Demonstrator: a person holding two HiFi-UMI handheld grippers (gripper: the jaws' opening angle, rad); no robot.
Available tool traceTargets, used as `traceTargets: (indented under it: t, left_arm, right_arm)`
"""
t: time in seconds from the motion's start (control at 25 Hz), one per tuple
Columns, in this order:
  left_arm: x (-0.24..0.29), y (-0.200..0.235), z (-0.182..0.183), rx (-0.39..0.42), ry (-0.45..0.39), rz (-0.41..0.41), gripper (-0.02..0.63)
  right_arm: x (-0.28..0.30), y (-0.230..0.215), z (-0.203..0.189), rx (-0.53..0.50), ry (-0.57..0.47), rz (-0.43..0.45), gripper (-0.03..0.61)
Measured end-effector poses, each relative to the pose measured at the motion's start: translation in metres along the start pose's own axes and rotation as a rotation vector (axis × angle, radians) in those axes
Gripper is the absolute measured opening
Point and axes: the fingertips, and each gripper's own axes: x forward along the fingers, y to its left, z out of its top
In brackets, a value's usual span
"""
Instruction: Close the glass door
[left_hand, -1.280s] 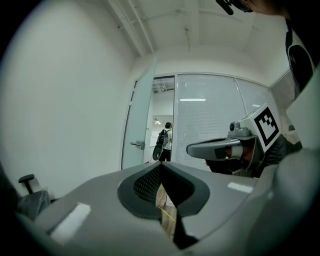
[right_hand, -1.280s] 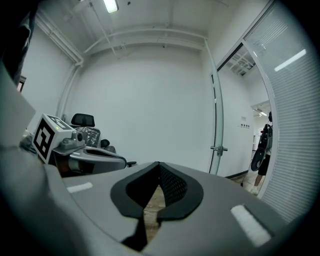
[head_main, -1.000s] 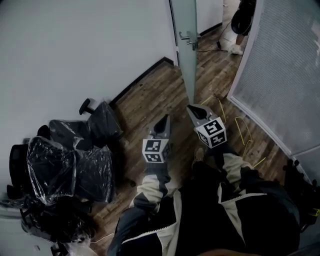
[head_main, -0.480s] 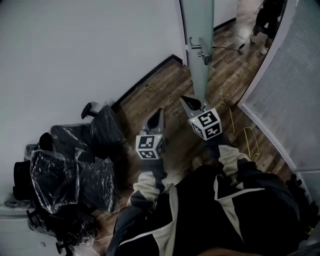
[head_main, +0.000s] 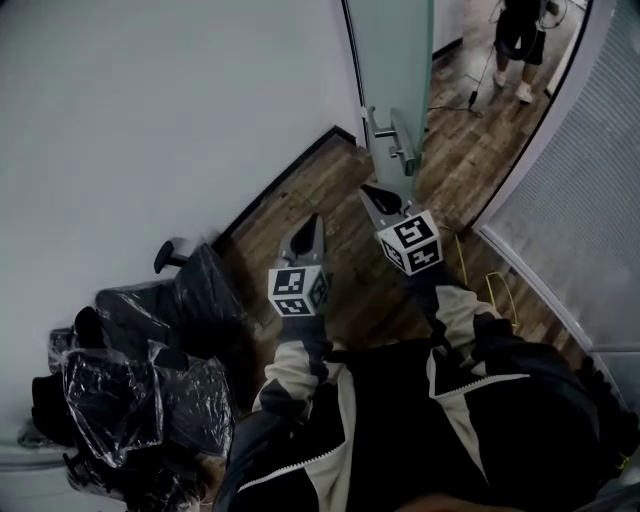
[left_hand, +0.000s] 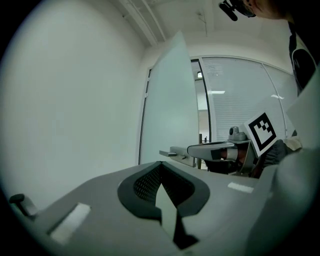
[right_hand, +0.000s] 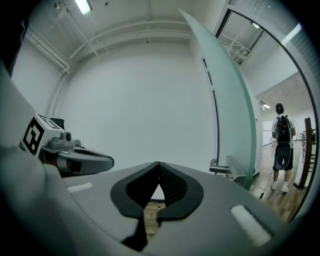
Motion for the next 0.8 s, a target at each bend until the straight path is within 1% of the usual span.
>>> traceTargets:
  t: [0.16,0.28,0.48,0.6,0.8]
  left_arm:
    - [0.041,0.014,-0.005,-0.002,0.016,-0.062,0.006]
    - [0.079,0.027,-0.004,0.008,0.011,-0.14,0.006]
    - [0.14,0.038,0.014,0.034,0.017,-0.325,0.006]
    - [0.164,0.044,0.028,0.06,-0.004,-0.421,0.006]
    - [0.194,0.039,0.033,0.058,0.006,-0.593,0.006]
  right_arm:
    - [0.027,-0.02,0.003,0.005,0.008,-0.046,0.005]
    - [0.05,-0.042,0.008,0.018,0.006,-0.112,0.005]
    - [0.068,-0.078,0.017,0.037,0.014,-0.294,0.005]
    - [0.075,-0.092,0.024,0.049,0.016,-0.395,0.005]
    - [0.072,-0.112,0.021,0.065,0.039,-0.585,0.005]
